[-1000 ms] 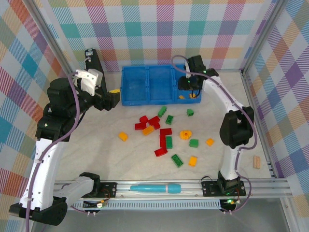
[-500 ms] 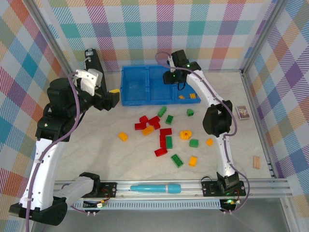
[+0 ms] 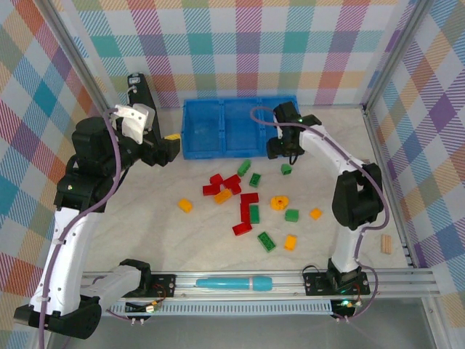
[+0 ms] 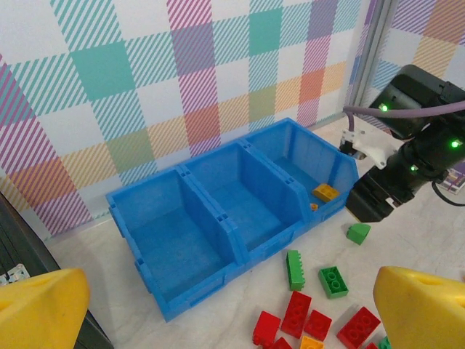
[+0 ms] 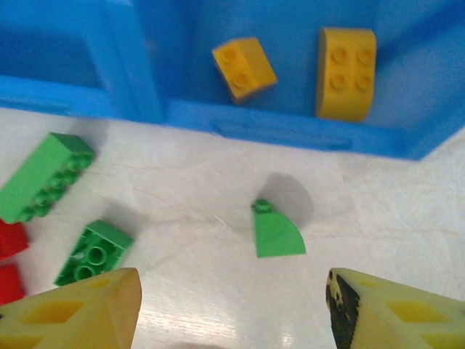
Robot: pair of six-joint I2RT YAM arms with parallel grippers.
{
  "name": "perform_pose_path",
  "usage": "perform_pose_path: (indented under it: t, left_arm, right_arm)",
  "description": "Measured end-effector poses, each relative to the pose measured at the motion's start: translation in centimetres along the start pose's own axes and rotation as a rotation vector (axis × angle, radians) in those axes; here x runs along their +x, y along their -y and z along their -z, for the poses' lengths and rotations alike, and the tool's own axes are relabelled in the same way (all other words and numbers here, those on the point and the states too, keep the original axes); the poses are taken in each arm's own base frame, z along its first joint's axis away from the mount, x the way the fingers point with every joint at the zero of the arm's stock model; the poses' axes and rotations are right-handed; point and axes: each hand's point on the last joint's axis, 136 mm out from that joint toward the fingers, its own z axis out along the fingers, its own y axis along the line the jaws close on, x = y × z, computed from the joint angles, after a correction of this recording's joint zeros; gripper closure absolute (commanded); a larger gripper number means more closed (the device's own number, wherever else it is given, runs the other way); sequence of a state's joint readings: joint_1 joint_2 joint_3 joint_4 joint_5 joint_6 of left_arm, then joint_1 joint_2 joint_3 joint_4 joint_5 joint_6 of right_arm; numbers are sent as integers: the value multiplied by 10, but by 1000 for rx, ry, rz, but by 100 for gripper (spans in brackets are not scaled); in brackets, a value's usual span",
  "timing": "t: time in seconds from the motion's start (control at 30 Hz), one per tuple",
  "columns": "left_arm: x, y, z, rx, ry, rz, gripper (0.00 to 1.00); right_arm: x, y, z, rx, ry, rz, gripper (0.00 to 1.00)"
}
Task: Sort the legos into containers by color
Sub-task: Pick up the lego from the middle-right of the table.
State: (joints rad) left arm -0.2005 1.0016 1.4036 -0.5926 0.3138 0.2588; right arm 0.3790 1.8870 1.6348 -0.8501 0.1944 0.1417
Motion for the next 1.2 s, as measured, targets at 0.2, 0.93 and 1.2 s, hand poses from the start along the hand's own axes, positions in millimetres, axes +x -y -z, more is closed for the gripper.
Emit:
perform_pose_path:
  t: [0.2,0.93,1.2]
  left_arm:
    - [2,-1,-2,1,-7,2,0]
    - [19,-5,-26,5,-76,22,0]
    - [20,-6,-27,1,-79,22,0]
  right_arm:
    - [17,20,-22,28,-56,-36,31]
    - [23,22,-98,-24,-113,-78,43]
    - [36,26,-103,-17,-147,-87,51]
